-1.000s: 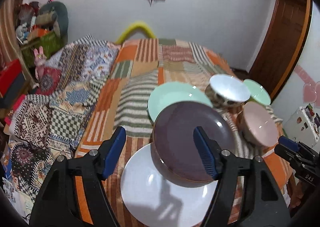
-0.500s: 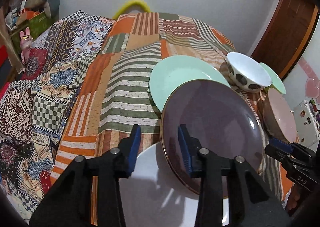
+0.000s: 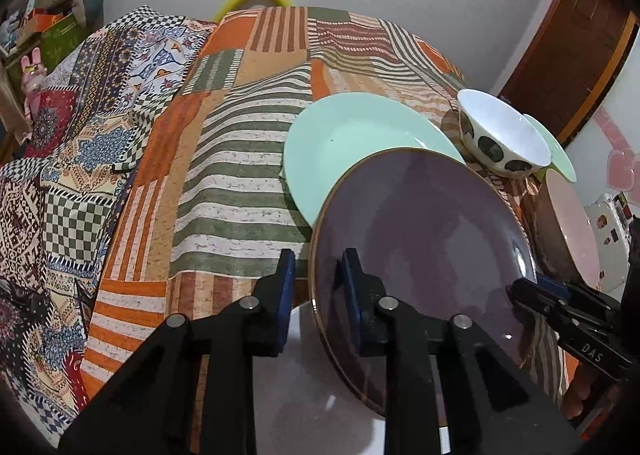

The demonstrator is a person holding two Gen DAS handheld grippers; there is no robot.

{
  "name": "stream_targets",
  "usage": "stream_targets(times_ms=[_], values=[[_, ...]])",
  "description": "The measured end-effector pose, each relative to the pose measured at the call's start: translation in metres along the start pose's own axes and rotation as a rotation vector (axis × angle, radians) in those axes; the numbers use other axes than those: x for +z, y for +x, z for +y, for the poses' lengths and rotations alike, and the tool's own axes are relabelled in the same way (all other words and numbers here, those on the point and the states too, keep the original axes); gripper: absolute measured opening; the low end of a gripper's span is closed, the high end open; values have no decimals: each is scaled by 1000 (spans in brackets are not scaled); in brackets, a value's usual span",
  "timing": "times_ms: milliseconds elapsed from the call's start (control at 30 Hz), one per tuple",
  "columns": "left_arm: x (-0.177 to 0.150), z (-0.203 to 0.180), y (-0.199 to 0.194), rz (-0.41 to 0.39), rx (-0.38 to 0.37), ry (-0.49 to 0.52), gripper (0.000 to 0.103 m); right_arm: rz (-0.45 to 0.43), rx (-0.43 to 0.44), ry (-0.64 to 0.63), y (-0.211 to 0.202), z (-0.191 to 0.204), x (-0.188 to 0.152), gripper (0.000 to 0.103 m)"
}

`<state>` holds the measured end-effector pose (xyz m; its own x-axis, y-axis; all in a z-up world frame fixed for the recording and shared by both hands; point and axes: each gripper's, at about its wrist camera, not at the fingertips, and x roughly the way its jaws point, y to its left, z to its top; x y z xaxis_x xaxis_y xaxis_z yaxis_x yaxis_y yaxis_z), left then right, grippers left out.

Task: Organize plates and bowls
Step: 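Lift the purple plate off the white plate with both grippers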

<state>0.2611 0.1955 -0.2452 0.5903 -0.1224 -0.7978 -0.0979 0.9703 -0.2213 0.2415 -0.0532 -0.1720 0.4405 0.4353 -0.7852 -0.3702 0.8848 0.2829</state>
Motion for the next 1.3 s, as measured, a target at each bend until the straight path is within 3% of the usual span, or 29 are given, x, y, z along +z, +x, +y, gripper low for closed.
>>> stream_targets(times_ms=[233, 600, 1300], values=[[0, -6, -2, 14, 5, 48, 18, -5, -24, -26, -1, 5, 1, 25], [-13, -7, -20, 20, 6, 22, 18, -35, -39, -84, -12, 15, 2, 24], [-38, -61, -140, -128, 0, 74, 18, -175, -19, -83, -95, 22, -6, 24]])
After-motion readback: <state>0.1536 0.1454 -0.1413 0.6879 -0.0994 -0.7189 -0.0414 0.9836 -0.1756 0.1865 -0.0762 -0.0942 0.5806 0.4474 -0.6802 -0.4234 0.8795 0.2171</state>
